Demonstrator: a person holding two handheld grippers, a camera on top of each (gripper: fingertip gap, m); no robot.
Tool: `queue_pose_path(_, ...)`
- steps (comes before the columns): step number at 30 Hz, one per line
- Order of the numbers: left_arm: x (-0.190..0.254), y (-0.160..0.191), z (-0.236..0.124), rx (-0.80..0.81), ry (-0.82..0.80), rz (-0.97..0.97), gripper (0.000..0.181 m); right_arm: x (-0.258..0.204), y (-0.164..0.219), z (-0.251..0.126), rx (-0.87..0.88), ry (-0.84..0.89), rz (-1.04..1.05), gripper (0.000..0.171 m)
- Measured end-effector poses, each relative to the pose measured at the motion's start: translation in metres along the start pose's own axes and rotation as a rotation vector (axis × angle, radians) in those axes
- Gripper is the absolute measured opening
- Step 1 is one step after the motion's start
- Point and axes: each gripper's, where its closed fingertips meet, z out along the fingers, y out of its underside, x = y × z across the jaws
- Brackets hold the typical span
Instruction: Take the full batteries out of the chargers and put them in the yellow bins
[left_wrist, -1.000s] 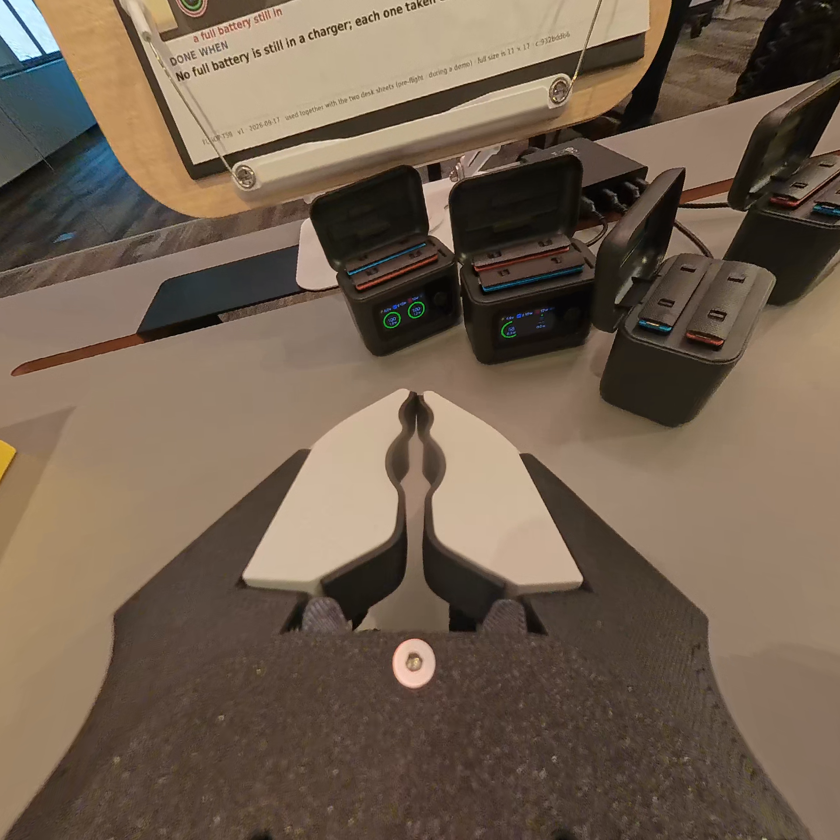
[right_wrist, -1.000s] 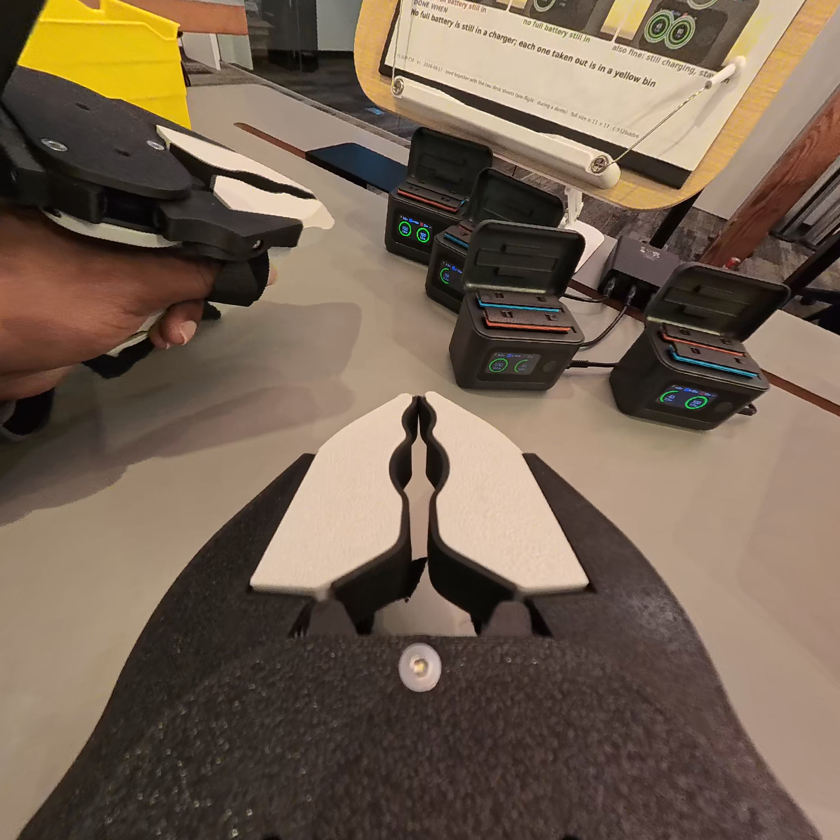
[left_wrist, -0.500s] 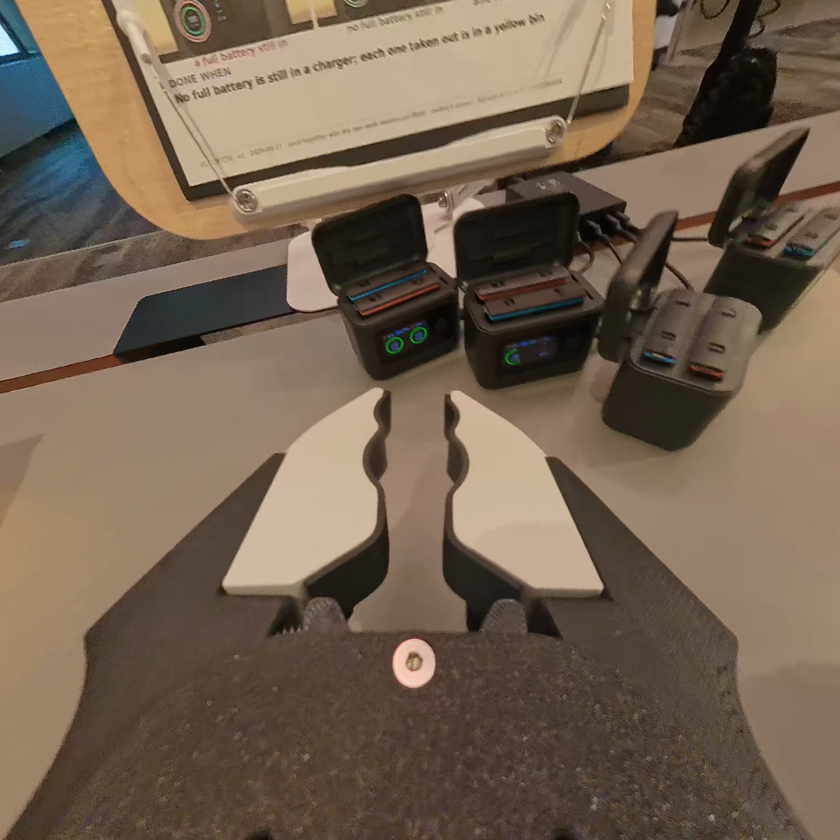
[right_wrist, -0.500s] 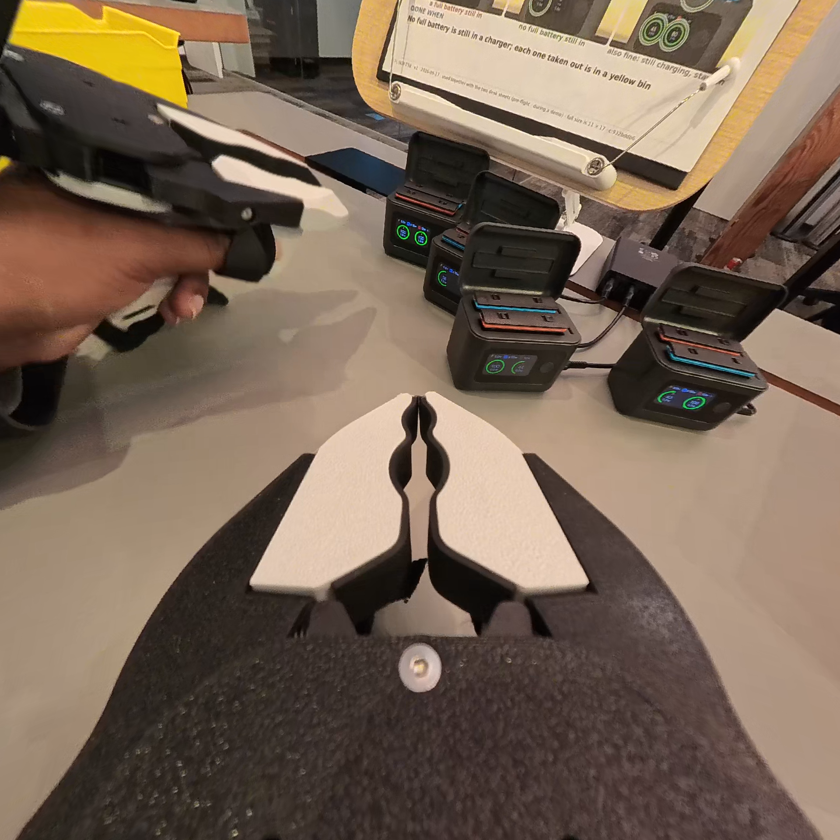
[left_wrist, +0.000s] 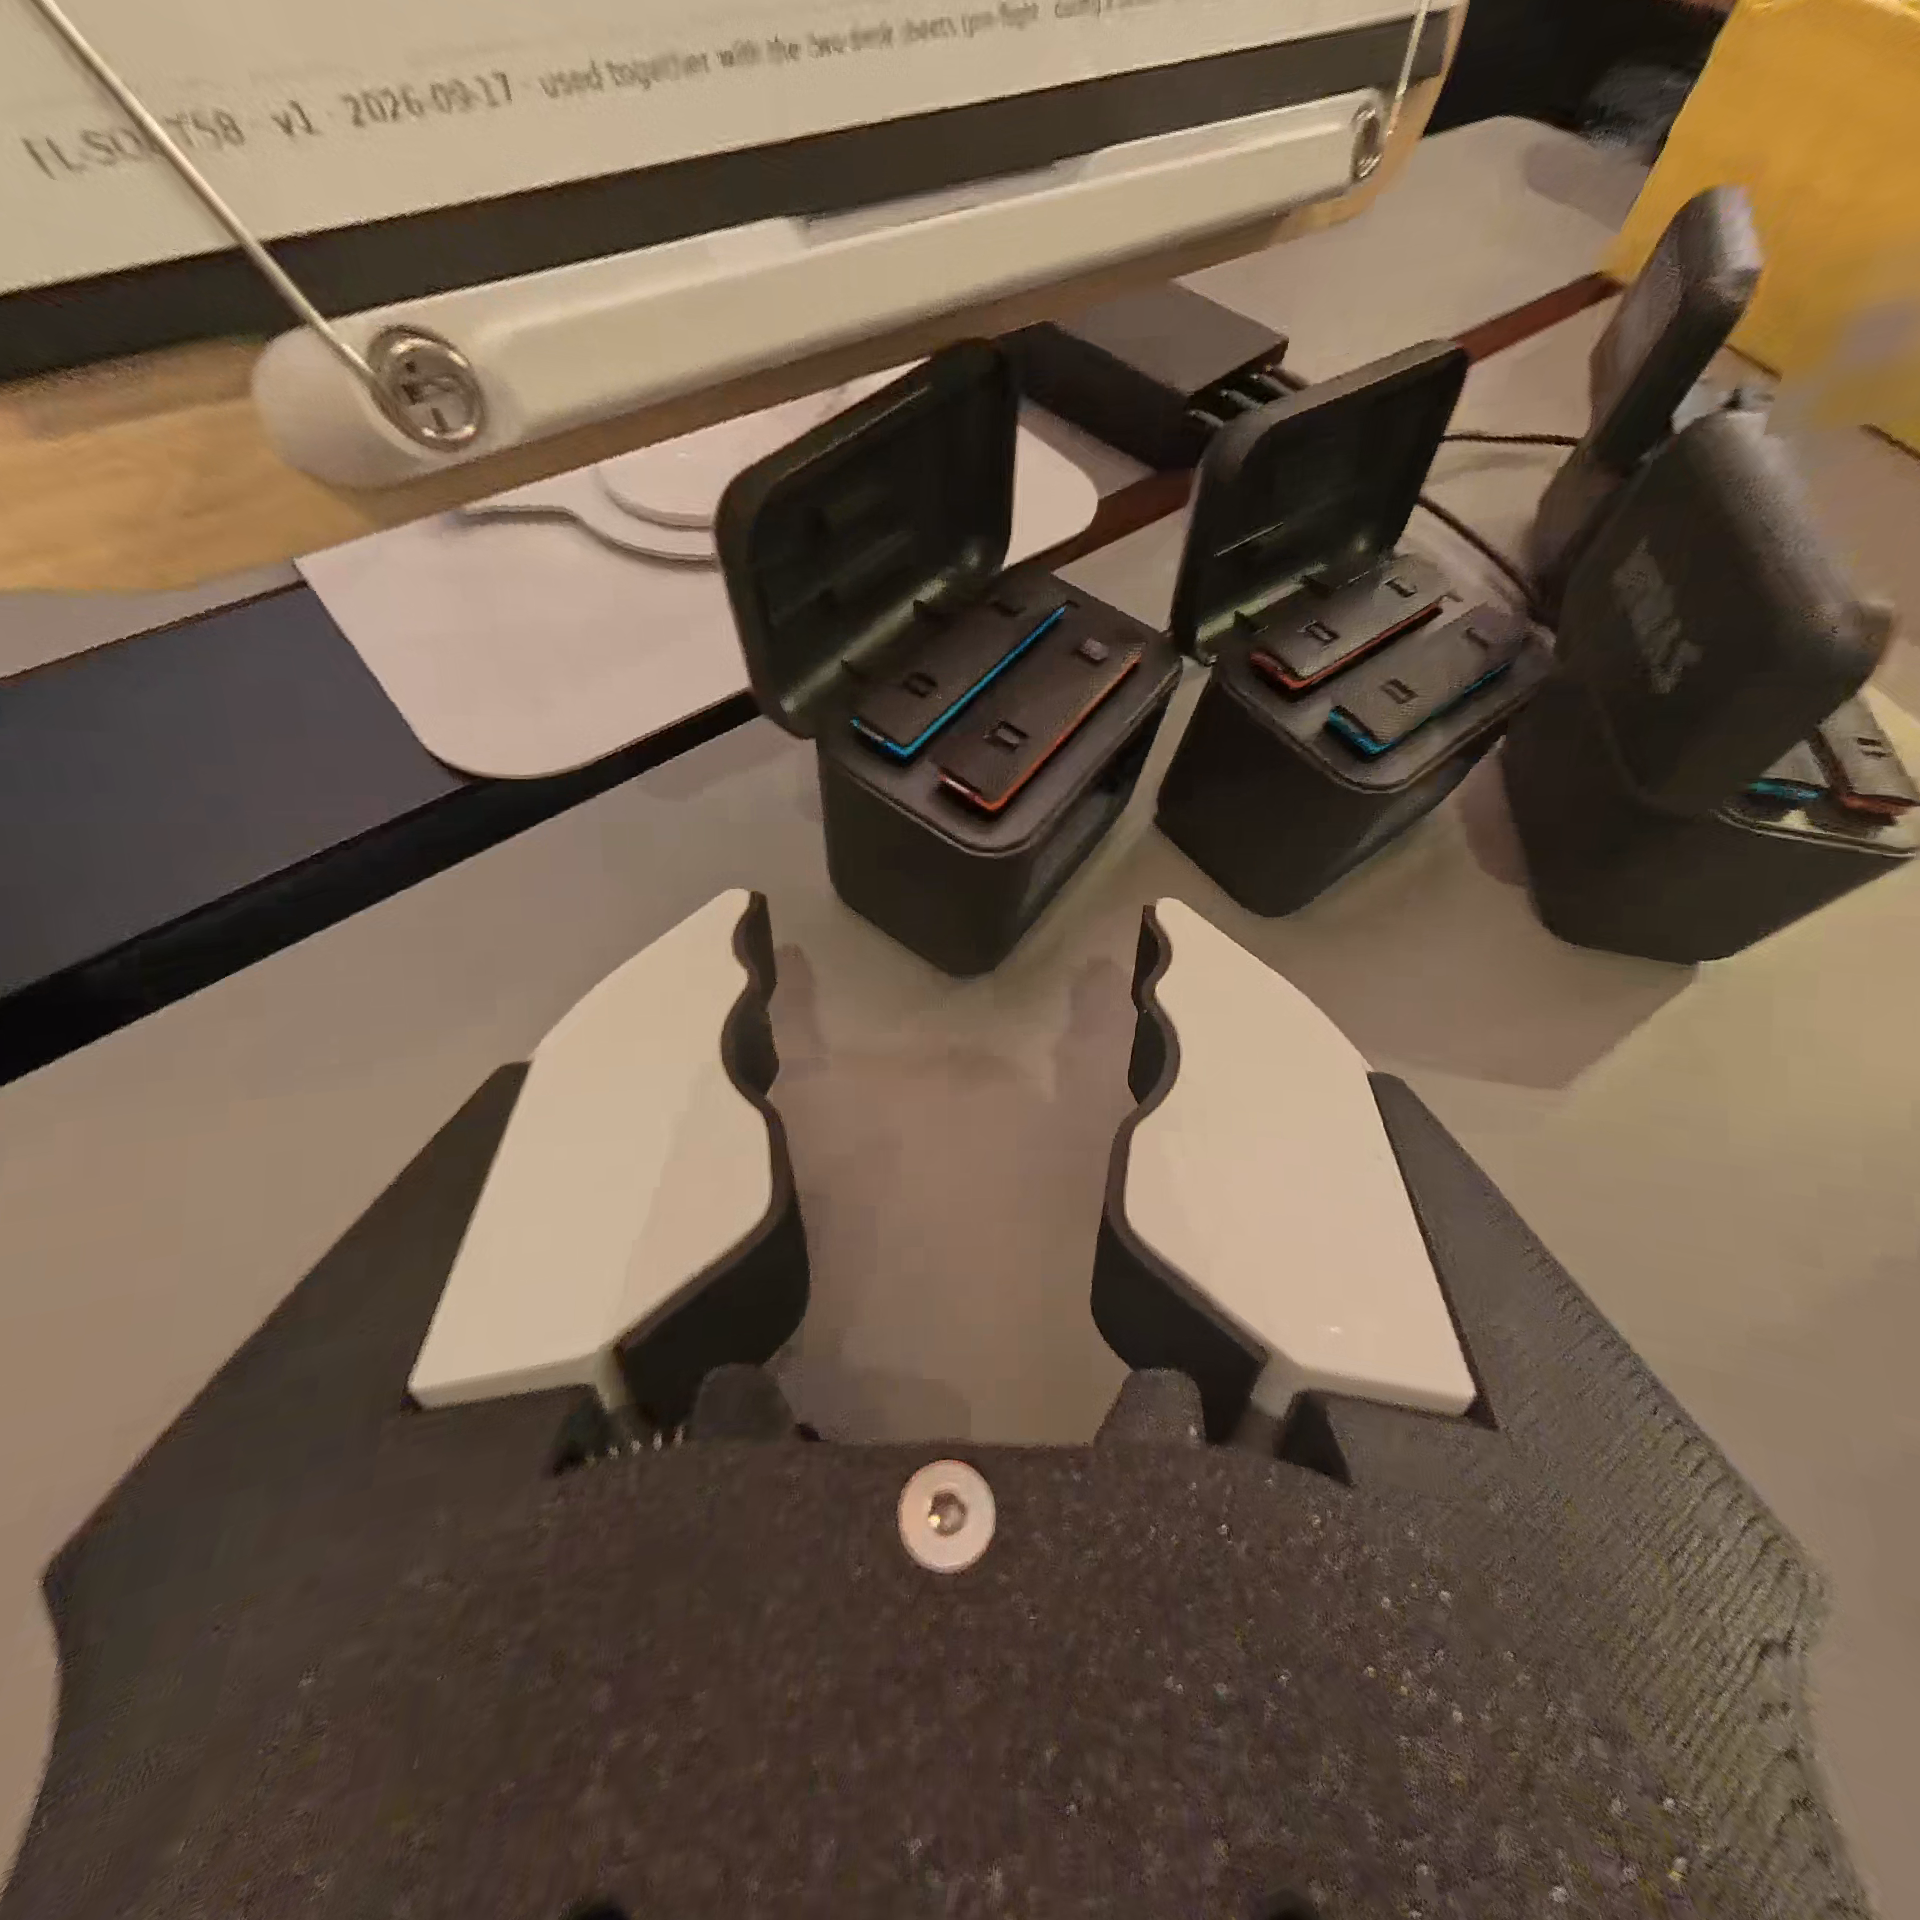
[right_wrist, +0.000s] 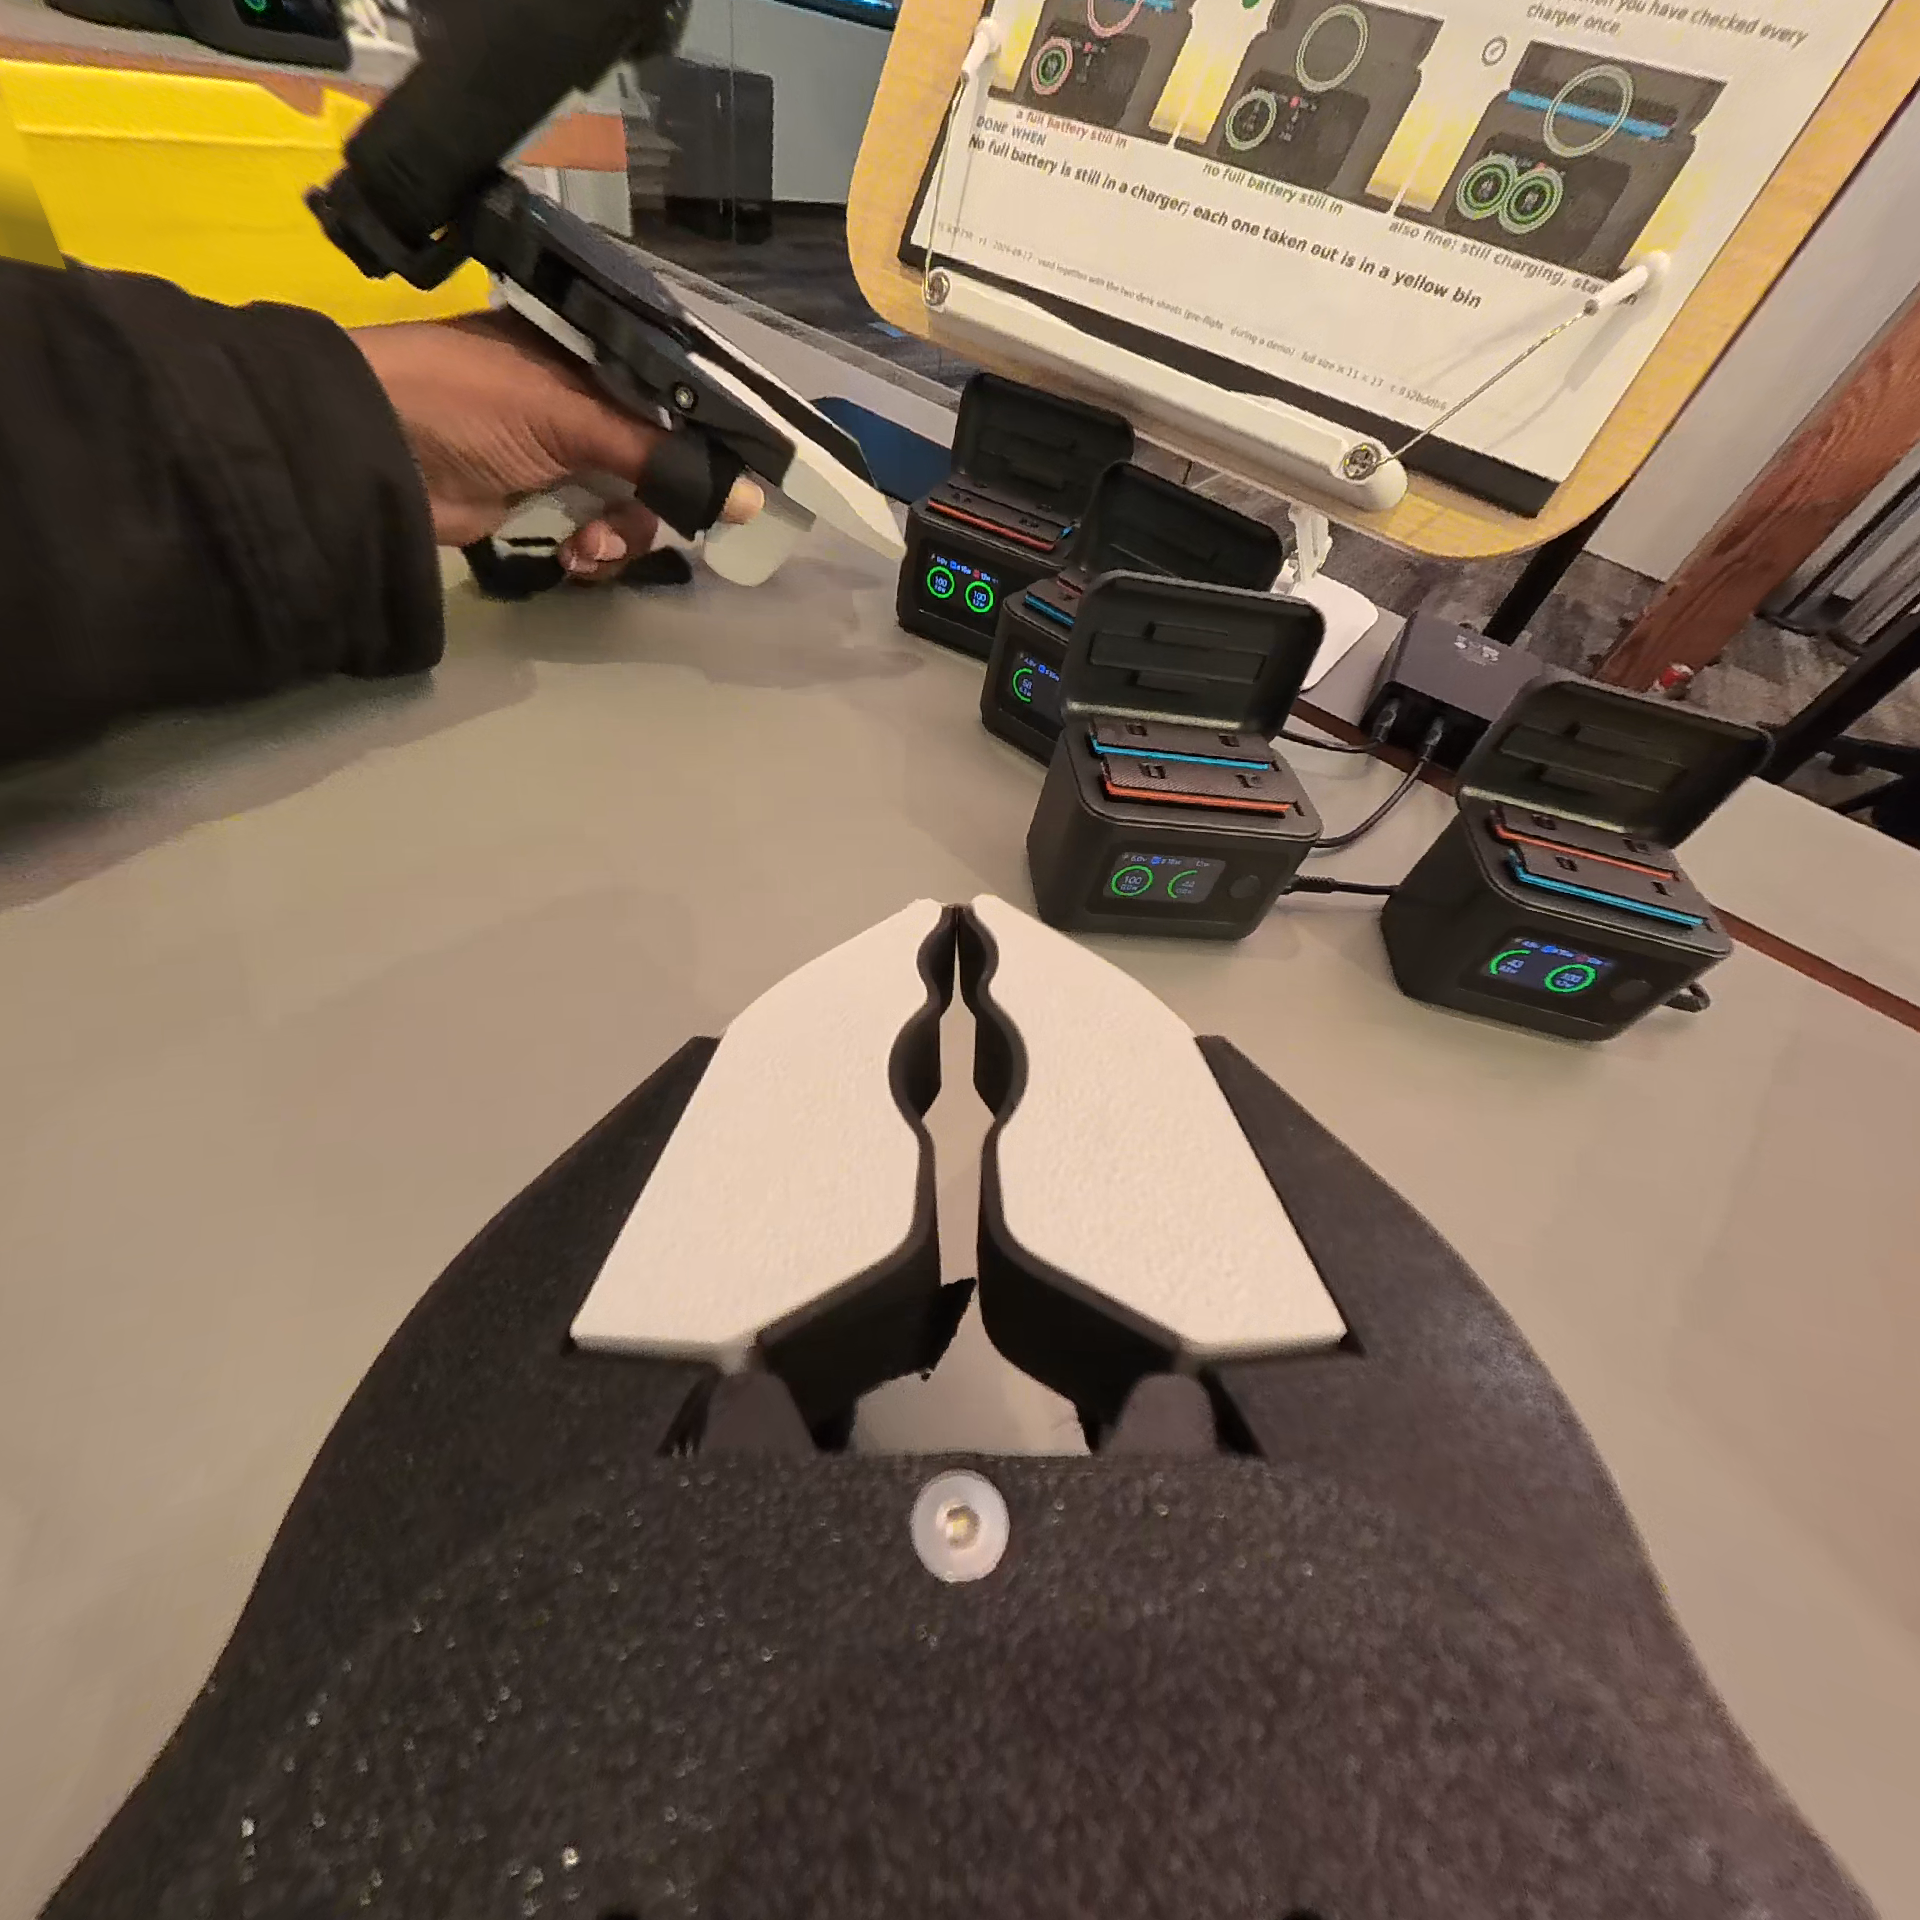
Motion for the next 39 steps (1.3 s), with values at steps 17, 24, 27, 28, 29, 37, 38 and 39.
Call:
queue_pose_path(17,0.004,0.004,0.049,-0.17,0.312,0.2,0.061,0.004,0.004,0.002,-0.016,-0.013,0.022,0.0)
queue_pose_path(24,0.012,0.013,0.033,-0.177,0.325,0.245,0.06,0.003,0.008,0.003,-0.037,-0.026,0.029,0.0)
queue_pose_path(27,0.017,0.021,0.02,-0.176,0.309,0.256,0.06,0.0,0.008,0.003,-0.035,-0.038,0.022,0.0)
queue_pose_path(28,0.018,0.024,0.015,-0.177,0.307,0.252,0.059,-0.001,0.008,0.003,-0.037,-0.04,0.019,0.0)
queue_pose_path(29,0.019,0.026,0.011,-0.175,0.297,0.25,0.059,-0.001,0.009,0.003,-0.041,-0.041,0.016,0.0)
queue_pose_path(37,0.04,0.04,-0.011,-0.179,0.209,0.205,0.057,0.0,0.011,0.004,-0.053,-0.038,0.014,0.001)
queue_pose_path(38,0.043,0.041,-0.013,-0.18,0.195,0.2,0.057,-0.001,0.011,0.004,-0.052,-0.04,0.011,0.001)
queue_pose_path(39,0.046,0.042,-0.013,-0.185,0.185,0.196,0.057,-0.001,0.011,0.003,-0.051,-0.041,0.007,0.002)
